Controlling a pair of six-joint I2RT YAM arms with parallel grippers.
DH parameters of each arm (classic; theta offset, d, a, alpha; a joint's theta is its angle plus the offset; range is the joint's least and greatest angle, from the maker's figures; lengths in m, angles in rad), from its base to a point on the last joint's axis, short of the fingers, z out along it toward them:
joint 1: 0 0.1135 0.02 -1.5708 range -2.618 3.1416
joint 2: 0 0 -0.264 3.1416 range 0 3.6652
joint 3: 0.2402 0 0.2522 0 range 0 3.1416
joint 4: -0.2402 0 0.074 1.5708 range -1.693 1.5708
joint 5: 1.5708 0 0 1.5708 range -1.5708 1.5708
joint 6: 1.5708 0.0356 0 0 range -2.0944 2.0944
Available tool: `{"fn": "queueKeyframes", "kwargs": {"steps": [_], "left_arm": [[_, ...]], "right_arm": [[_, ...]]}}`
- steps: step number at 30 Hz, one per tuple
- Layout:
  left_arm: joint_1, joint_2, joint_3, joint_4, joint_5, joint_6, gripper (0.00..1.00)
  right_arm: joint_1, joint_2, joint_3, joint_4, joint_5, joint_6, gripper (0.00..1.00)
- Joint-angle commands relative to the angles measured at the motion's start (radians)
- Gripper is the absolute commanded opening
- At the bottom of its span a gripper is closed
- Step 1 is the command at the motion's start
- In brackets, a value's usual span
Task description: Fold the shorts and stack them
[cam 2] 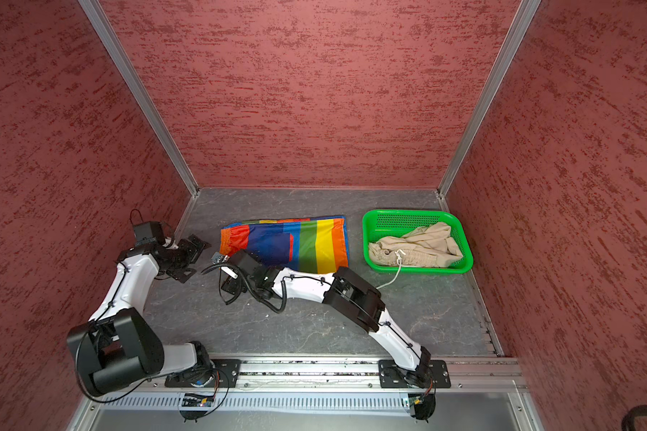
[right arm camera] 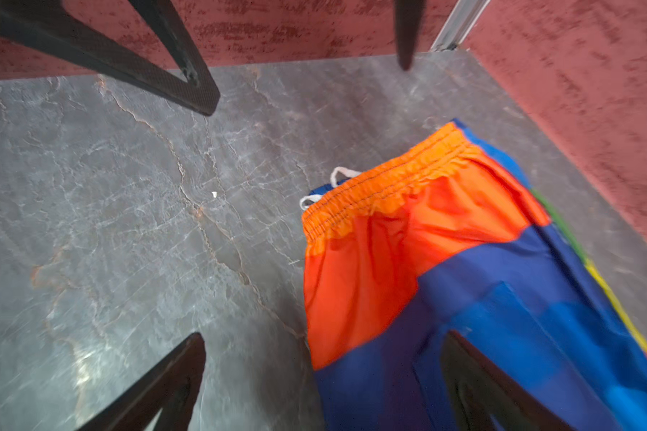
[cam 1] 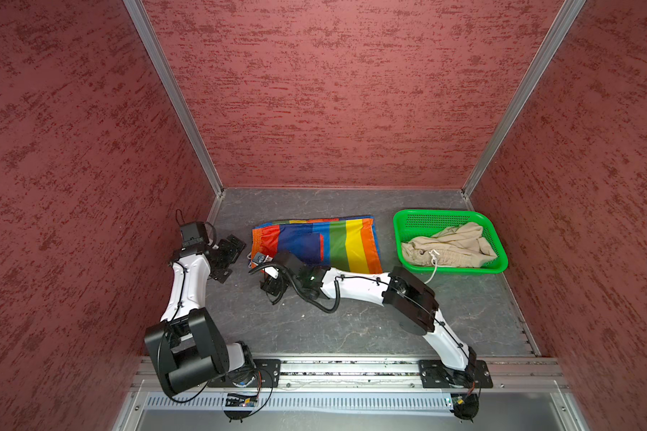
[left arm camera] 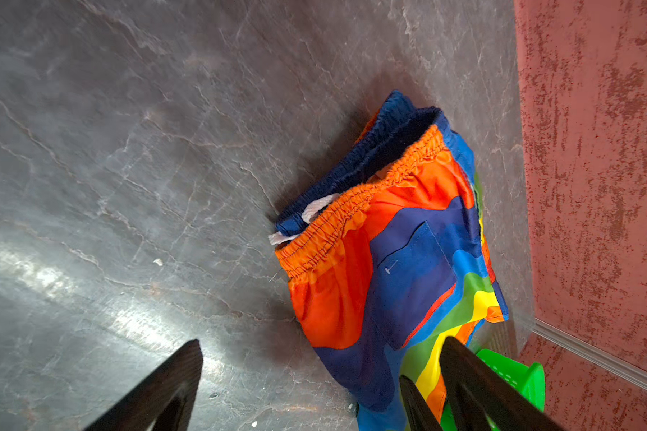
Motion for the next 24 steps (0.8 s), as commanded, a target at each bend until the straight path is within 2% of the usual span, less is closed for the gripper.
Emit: {"fn": "queueKeyframes", "kwargs": {"steps": [1,7,13,19,24], "left_arm": [[0.001,0.021,-0.03,0.053,0.003,-0.009,0.99],[-0.073,0.096,-0.069,0.109,-0.018,-0.04,1.0],[-0.133,0.188,-0.075,0.172,-0.058,-0.076,0.99],[-0.145,0.31,-0.049,0.264,-0.036,-0.115,1.0],[-0.186,0.402,0.007,0.286,-0.042,-0.134,0.97]], "right_arm": [[-0.002,0.048,0.049,0.012,-0.039,0.028,0.98],[-0.016,0.146,0.125,-0.016,-0.071,0.084,0.93],[-0.06,0.182,0.132,-0.026,-0.151,0.17,0.81],[-0.108,0.165,0.083,0.014,-0.247,0.237,0.66],[-0.136,0.121,-0.008,0.103,-0.343,0.286,0.66]]}}
